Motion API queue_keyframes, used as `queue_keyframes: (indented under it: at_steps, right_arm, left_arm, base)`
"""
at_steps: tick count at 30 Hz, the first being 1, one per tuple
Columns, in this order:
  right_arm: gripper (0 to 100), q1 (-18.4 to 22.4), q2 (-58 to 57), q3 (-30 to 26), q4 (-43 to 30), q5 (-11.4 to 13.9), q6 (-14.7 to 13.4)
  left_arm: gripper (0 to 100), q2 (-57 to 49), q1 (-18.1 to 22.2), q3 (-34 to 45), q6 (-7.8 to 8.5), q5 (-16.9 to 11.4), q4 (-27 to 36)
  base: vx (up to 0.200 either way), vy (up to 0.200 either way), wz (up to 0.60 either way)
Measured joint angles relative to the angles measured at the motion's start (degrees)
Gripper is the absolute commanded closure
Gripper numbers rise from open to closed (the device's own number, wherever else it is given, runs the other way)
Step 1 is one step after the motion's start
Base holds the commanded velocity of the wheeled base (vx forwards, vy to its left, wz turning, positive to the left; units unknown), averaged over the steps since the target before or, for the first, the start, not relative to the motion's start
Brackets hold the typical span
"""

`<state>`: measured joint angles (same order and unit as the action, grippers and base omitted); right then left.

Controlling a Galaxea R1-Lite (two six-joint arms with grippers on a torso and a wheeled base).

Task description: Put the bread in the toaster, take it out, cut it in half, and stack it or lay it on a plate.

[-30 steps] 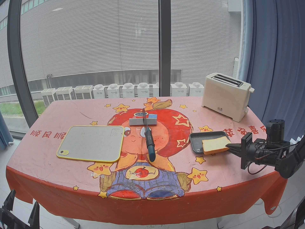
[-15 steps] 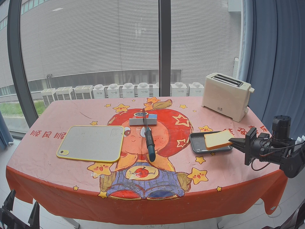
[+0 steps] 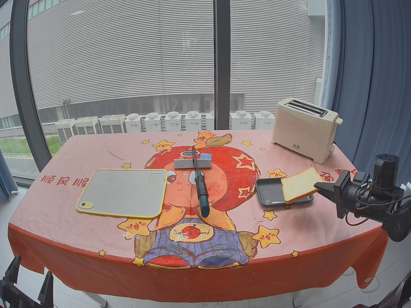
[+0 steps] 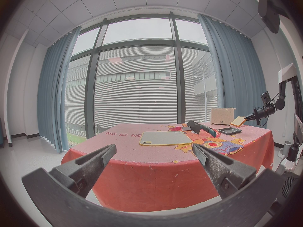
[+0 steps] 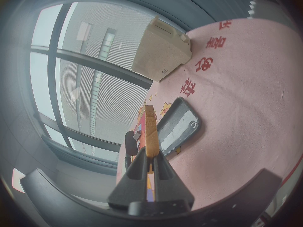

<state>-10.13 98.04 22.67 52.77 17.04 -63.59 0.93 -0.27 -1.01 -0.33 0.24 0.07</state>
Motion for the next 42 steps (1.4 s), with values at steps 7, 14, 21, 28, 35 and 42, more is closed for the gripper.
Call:
queue_keyframes:
  at_steps: [7,14,21,28,35,42]
  right_arm:
    - [100,0.02,0.04,-0.82,0.02,-3.96,9.53]
    - [100,-0.21,-0.38,-1.26,0.1,-4.97,14.81]
    - [100,-0.48,-1.18,-2.8,0.76,-5.33,24.59]
    - [100,-0.59,-1.35,-5.21,9.91,-5.41,30.22]
    - [100,-0.63,0.28,-6.56,19.13,-5.5,41.29]
    - [100,-1.02,4.83,-6.41,28.07,-5.01,51.41]
  left_arm:
    - [0,0.0,0.0,0.0,0.0,0.0,-0.02]
    - [0,0.0,0.0,0.0,0.0,0.0,-0.02]
    - [0,0.0,0.0,0.0,0.01,0.0,0.0]
    - [0,0.0,0.0,0.0,0.0,0.0,-0.02]
    - [0,0.0,0.0,0.0,0.0,-0.02,0.0]
    - [0,0.0,0.0,0.0,0.01,0.0,0.0]
  base:
    - [0.0,0.0,0.0]
    - [0.0,0.0,0.0]
    - [0.0,0.0,0.0]
    - [0.0,0.0,0.0]
    - [0.0,0.0,0.0]
    - [0.0,0.0,0.0]
